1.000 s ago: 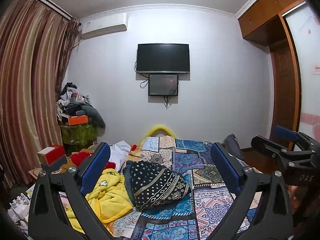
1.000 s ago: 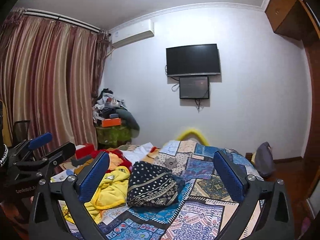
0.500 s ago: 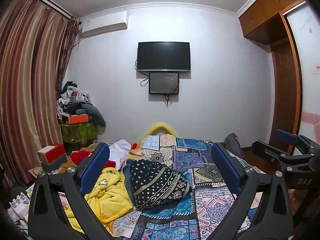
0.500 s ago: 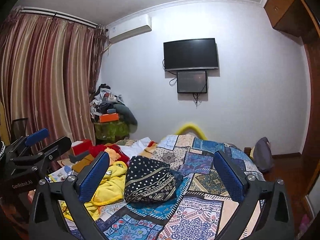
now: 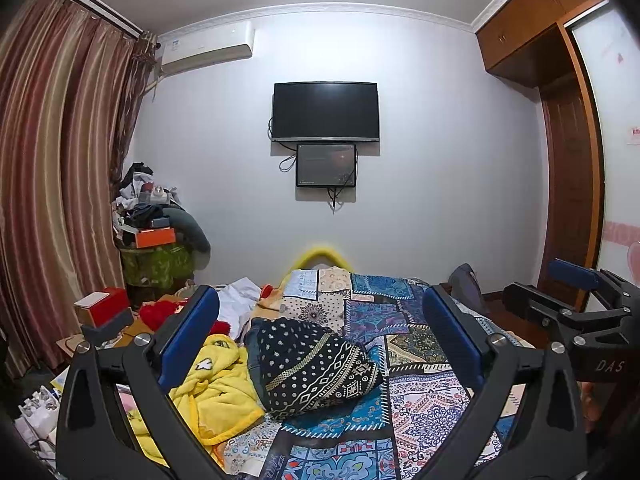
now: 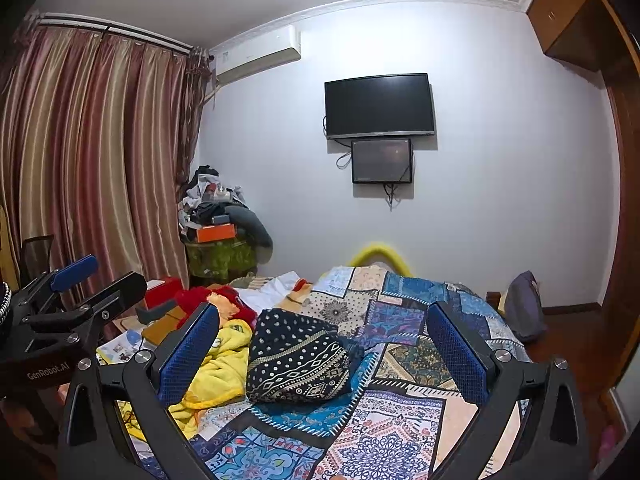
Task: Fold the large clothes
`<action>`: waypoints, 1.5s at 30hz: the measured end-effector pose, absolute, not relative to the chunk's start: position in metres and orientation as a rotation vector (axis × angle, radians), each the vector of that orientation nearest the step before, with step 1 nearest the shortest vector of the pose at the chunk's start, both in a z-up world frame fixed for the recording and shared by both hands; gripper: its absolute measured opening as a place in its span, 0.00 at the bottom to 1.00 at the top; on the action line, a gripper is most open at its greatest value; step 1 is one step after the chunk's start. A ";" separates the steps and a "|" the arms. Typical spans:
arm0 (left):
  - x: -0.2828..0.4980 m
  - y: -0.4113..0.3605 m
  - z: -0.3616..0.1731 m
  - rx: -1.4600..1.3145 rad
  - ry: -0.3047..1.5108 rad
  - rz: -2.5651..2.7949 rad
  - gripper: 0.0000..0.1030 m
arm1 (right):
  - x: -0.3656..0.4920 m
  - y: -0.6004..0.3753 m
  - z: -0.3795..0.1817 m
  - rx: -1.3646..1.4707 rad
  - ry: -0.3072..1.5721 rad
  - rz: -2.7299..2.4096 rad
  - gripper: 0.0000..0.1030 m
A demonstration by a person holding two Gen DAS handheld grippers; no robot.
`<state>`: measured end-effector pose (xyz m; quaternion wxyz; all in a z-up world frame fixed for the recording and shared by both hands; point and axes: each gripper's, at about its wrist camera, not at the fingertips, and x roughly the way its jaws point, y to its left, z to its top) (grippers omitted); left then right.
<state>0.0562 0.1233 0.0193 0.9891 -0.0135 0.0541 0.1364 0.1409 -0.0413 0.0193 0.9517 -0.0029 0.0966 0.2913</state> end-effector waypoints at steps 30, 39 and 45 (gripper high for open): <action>0.061 0.137 0.013 -0.062 0.135 0.248 1.00 | 0.142 -0.042 0.017 -0.007 0.202 0.580 1.00; 0.061 0.137 0.013 -0.053 0.141 0.233 1.00 | 0.143 -0.041 0.019 -0.005 0.201 0.576 1.00; 0.060 0.135 0.012 -0.038 0.142 0.218 1.00 | 0.144 -0.042 0.021 -0.001 0.200 0.573 1.00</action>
